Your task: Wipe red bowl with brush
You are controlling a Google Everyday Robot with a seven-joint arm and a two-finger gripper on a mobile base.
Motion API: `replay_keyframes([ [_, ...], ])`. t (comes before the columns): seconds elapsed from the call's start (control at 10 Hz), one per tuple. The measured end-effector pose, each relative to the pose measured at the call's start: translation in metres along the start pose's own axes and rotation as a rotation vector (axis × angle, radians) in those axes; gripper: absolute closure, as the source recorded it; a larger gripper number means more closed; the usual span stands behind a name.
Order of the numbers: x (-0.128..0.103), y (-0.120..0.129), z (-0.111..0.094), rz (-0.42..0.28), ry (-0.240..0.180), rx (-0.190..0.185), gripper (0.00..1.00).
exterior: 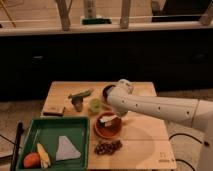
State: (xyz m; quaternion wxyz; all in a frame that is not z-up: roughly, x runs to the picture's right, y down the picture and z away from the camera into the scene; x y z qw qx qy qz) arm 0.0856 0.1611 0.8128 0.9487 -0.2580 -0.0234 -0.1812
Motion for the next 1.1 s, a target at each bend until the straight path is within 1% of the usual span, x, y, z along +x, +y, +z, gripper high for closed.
replay_keyframes([
  [0.2, -0.008, 0.013, -0.001, -0.023, -0.015, -0.006, 0.97],
  [0.3, -0.008, 0.022, -0.001, -0.025, -0.016, -0.016, 0.97],
  [0.4, -0.003, 0.031, -0.001, -0.019, -0.014, -0.025, 0.97],
  [0.5, 0.008, 0.036, -0.001, -0.006, -0.005, -0.029, 0.97],
  [0.7, 0.029, 0.041, -0.001, 0.028, 0.016, -0.032, 0.97],
  [0.8, 0.036, 0.039, -0.001, 0.039, 0.025, -0.032, 0.97],
  [0.9, 0.041, 0.031, 0.0, 0.05, 0.033, -0.031, 0.97],
  [1.1, 0.042, 0.008, 0.004, 0.057, 0.041, -0.025, 0.97],
])
